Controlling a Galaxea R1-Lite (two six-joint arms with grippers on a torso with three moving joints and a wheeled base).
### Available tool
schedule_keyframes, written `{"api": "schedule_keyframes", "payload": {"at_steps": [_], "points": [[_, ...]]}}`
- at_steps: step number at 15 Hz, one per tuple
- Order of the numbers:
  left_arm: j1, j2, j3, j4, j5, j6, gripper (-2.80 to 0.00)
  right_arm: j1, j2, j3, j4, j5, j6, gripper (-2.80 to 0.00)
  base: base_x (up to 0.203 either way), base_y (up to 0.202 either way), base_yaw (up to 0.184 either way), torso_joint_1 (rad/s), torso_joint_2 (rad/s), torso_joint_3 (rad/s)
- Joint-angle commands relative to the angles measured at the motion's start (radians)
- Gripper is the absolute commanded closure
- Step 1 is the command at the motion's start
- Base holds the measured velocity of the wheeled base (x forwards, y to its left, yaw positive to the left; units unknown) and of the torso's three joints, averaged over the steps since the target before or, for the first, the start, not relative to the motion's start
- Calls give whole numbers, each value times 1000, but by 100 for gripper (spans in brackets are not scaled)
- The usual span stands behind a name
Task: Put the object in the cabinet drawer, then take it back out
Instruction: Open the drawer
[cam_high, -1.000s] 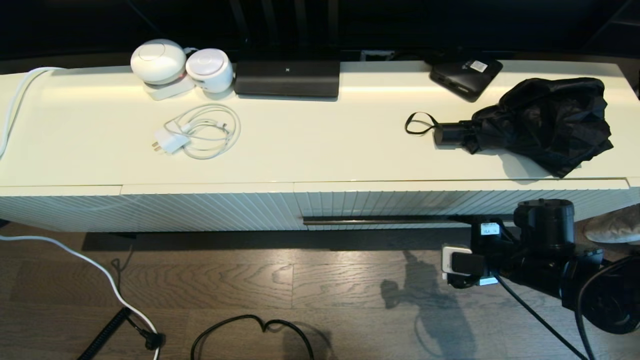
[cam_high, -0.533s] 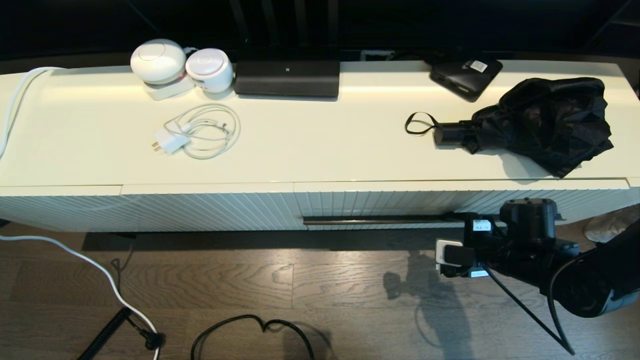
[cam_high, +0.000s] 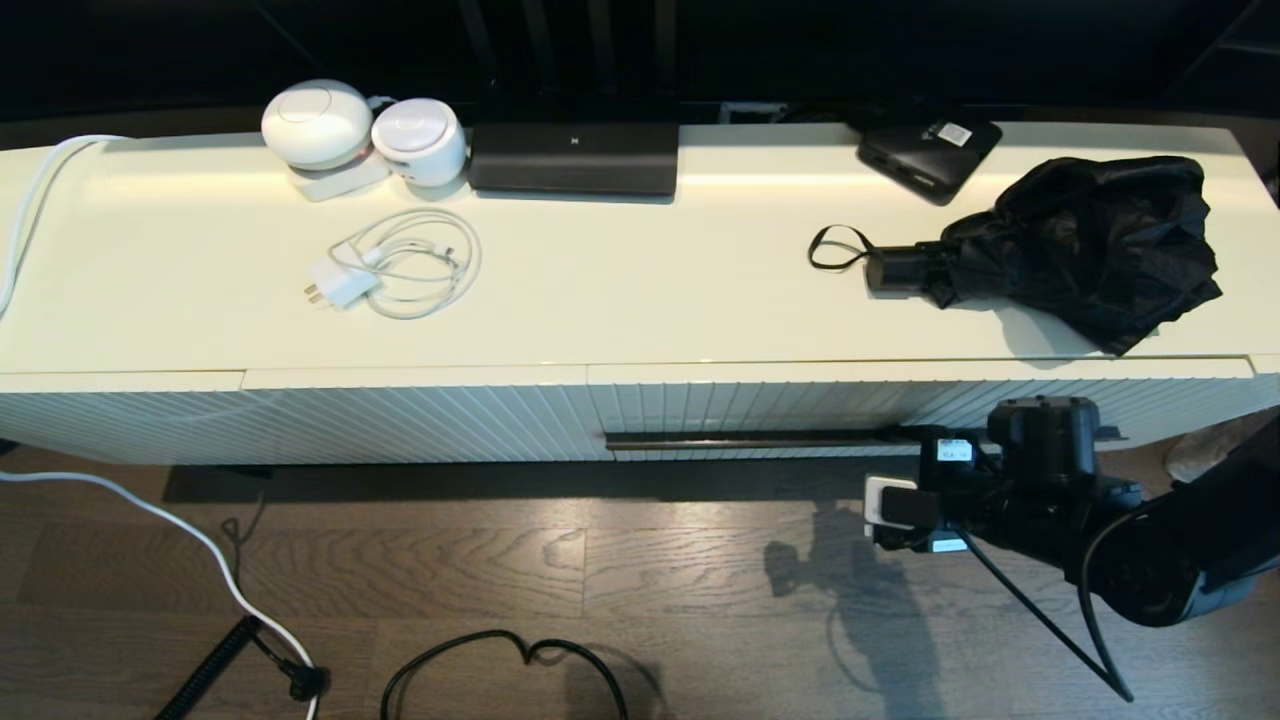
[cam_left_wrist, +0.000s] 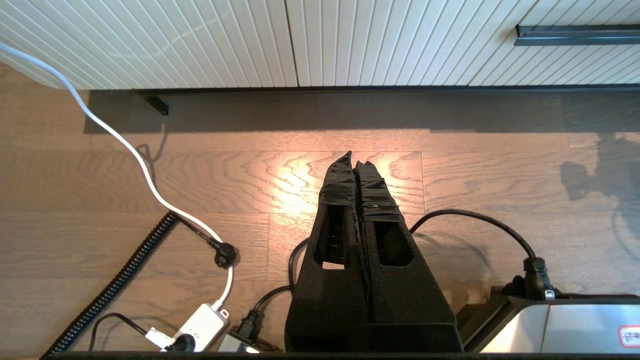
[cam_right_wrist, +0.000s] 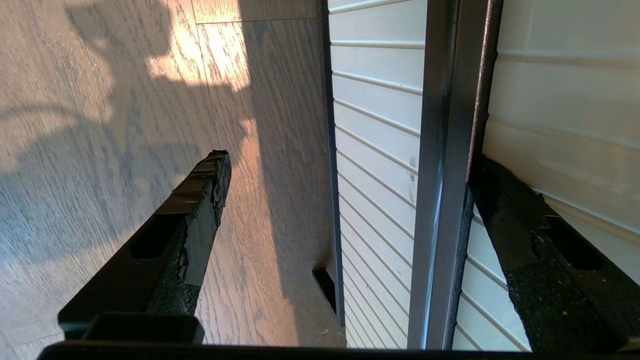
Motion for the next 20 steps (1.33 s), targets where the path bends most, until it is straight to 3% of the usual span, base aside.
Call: {"api": "schedule_keyframes", "payload": {"at_steps": [1, 20], "points": [[0, 0, 1, 0, 0, 0, 0, 0, -5, 27, -1, 0, -9, -280, 0, 0, 0, 0, 0, 0], [1, 0, 0, 0, 0, 0, 0, -3, -161, 354, 17, 3, -2, -280, 0, 0, 0, 0, 0, 0]]}}
